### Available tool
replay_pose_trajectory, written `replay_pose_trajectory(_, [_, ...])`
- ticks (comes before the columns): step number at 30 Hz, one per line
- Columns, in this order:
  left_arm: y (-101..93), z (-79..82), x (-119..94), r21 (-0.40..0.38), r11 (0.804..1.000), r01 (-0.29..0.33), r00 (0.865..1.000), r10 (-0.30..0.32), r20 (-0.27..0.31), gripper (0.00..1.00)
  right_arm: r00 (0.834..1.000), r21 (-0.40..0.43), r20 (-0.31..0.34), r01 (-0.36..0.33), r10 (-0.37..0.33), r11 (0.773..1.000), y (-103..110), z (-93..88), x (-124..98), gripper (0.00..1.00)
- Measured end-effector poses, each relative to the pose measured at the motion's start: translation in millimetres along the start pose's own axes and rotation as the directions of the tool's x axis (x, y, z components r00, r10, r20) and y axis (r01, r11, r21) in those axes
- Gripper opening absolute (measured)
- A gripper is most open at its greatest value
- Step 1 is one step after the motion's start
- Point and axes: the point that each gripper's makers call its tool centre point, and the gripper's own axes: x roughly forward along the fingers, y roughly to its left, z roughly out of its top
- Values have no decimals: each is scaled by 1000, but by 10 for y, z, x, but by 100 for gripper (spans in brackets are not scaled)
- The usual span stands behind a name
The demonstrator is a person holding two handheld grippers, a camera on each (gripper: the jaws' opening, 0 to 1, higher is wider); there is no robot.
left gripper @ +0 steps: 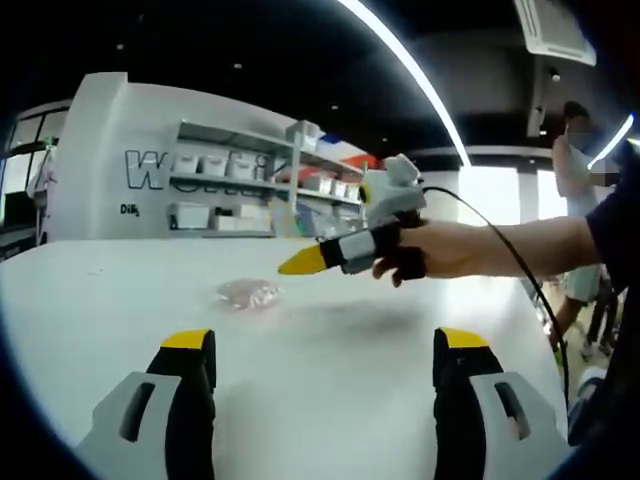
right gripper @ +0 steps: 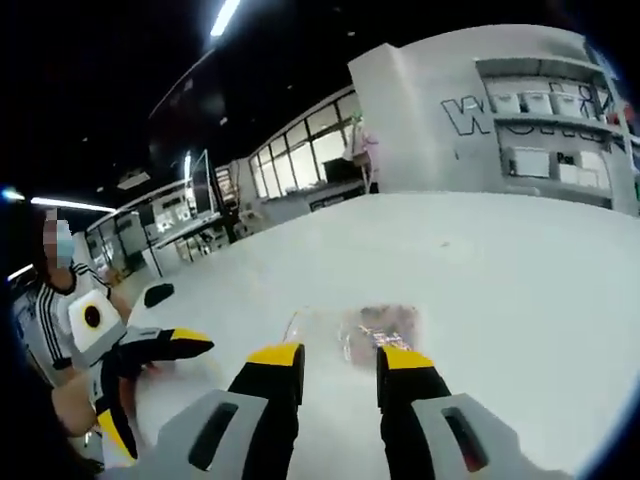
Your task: Open the resealable bag by pulling the two sides of the seal apart until the entire bag opening is separated and visibly accessible.
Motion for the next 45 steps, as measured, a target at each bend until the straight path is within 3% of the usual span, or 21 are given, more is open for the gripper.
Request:
replay_pose_trajectory(16, [3, -29, -5, 4, 1000, -5, 1000, 5, -14, 88, 1000, -46, 3, 14, -14, 999, 76, -31, -148, 36])
replay_pose_trajectory(28, [-15, -51, -8, 8, 1000, -7, 1000, 7, -24, 88, 999, -93, -5, 35, -35, 995, 121, -117, -270, 57])
replay_pose_trajectory(32, [-15, -51, -8, 8, 1000, -8, 1000, 8, -24, 88, 999, -92, 6, 33, -32, 995, 126, -104, -282, 72])
replay_pose_trajectory(45, [21, -37, -12, 9, 1000, -17, 1000, 17, -26, 88, 999, -130, 2, 50, -50, 990, 162, -156, -384, 89])
